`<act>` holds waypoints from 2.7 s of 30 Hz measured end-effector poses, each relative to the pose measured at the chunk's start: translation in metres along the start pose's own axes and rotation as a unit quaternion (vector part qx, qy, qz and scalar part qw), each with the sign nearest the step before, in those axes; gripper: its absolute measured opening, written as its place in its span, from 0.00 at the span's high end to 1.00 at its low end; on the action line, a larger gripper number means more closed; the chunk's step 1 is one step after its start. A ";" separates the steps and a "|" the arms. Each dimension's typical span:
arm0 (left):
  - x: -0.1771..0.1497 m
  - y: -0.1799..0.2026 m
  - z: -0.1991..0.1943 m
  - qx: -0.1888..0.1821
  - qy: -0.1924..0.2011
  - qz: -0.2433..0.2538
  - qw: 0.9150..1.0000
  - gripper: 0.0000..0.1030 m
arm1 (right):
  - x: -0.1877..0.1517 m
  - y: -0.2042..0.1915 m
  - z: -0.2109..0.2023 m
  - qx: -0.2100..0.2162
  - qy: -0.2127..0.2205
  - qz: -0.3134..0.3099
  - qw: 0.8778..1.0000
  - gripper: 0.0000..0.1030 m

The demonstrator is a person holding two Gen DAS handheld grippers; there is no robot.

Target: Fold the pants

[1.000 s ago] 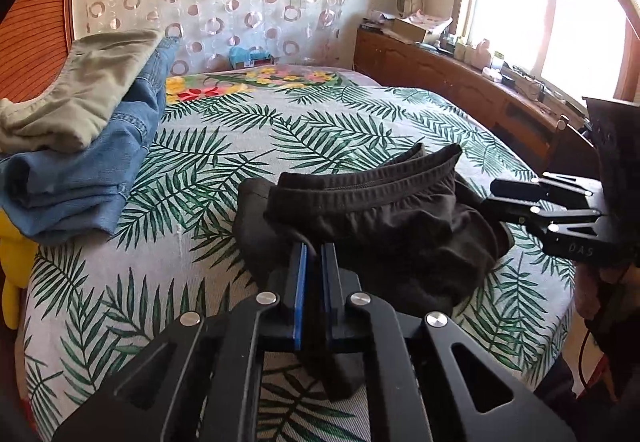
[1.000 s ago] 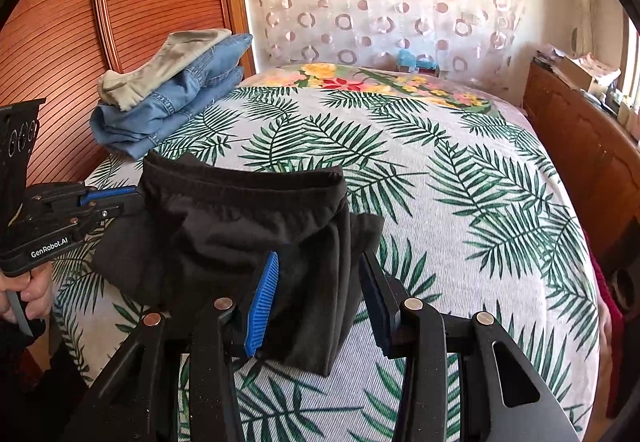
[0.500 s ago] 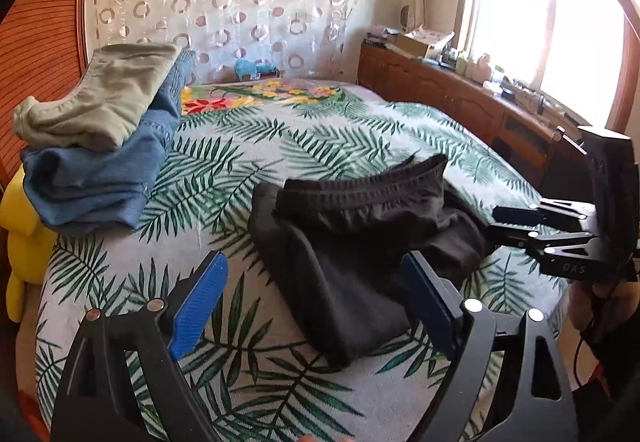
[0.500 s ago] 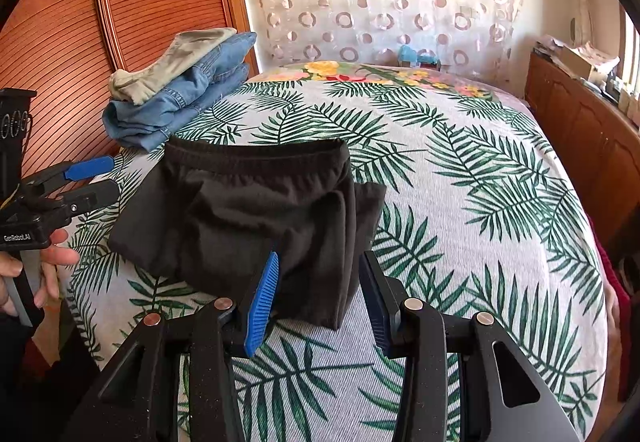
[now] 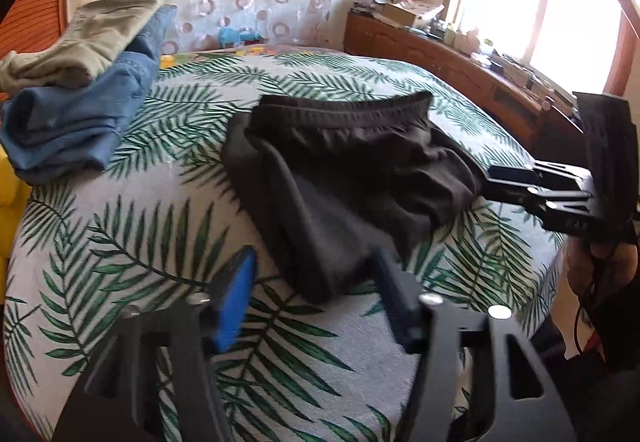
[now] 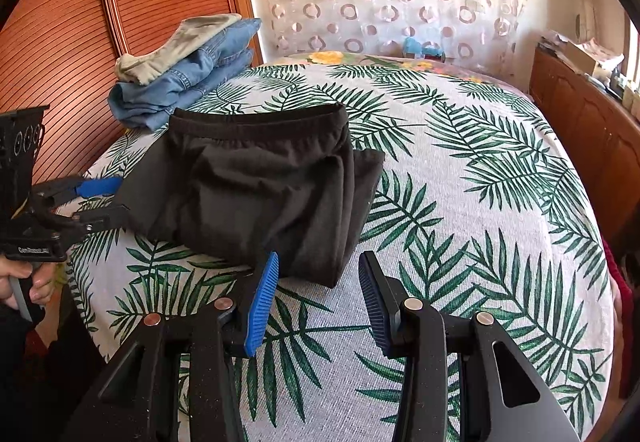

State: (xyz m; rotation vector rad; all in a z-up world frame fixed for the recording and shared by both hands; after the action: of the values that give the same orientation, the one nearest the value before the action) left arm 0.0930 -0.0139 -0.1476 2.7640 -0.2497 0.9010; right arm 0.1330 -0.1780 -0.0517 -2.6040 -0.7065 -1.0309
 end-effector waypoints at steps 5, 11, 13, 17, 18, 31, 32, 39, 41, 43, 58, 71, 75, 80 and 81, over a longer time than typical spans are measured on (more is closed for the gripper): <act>-0.001 0.005 0.003 0.002 -0.002 0.007 1.000 0.61 | 0.001 0.000 0.005 0.009 -0.002 0.004 1.000 0.69; -0.001 0.000 0.004 0.014 0.000 0.014 1.000 0.74 | 0.001 0.000 0.012 0.019 -0.017 0.000 1.000 0.84; 0.000 -0.002 0.004 0.015 0.000 0.013 1.000 0.80 | 0.003 -0.001 0.011 0.023 -0.016 -0.004 1.000 0.90; 0.001 -0.001 0.004 0.019 0.000 0.014 1.000 0.81 | 0.008 0.006 0.002 -0.009 0.006 -0.010 1.000 0.93; 0.000 -0.001 0.003 0.019 0.000 0.014 1.000 0.81 | 0.008 0.011 0.001 -0.014 0.010 -0.004 1.000 0.93; 0.002 0.010 -0.023 0.016 0.027 0.018 0.999 0.88 | -0.004 0.009 -0.012 0.004 0.017 -0.001 1.000 0.94; 0.001 0.010 -0.026 0.012 0.029 0.017 0.999 0.88 | -0.006 0.009 -0.014 0.007 0.014 -0.003 1.000 0.94; -0.013 0.020 -0.044 -0.005 0.028 0.021 0.999 0.88 | -0.022 0.005 -0.039 0.021 0.012 -0.011 1.000 0.94; -0.015 0.022 -0.047 -0.009 0.026 0.019 0.999 0.88 | -0.028 0.001 -0.046 0.023 0.013 -0.013 1.000 0.94; -0.015 0.022 -0.046 -0.019 0.022 0.015 0.999 0.88 | -0.033 -0.001 -0.050 0.022 0.012 -0.013 1.000 0.94; -0.012 0.016 -0.054 0.011 0.040 0.008 0.999 0.21 | -0.036 -0.003 -0.058 -0.001 0.012 -0.004 1.000 0.82; 0.008 -0.003 -0.029 0.029 0.028 -0.007 0.999 0.21 | -0.005 -0.009 -0.031 -0.004 0.021 -0.021 1.000 0.55; 0.017 -0.007 -0.016 0.028 0.022 -0.009 0.999 0.21 | 0.016 -0.010 -0.011 0.006 0.018 -0.023 1.000 0.55; 0.023 -0.012 -0.003 0.031 0.013 -0.009 0.999 0.21 | 0.035 -0.005 0.020 0.009 0.001 -0.016 1.000 0.55; 0.023 -0.014 0.000 0.033 0.011 -0.009 0.999 0.21 | 0.038 -0.003 0.026 0.011 -0.006 -0.013 1.000 0.55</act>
State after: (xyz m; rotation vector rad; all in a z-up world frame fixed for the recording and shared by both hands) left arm 0.1150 -0.0030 -0.1358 2.8113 -0.1950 0.9503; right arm 0.1702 -0.1517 -0.0443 -2.5908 -0.7522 -1.0113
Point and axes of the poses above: each gripper's, at about its wrist camera, not at the fingertips, and z roughly the way its jaws point, y to its right, x to its top, the point moved 7 cm from there along z, roughly the way its jaws point, and after that the axes turned 8 degrees about -y, right-handed, at the moved point
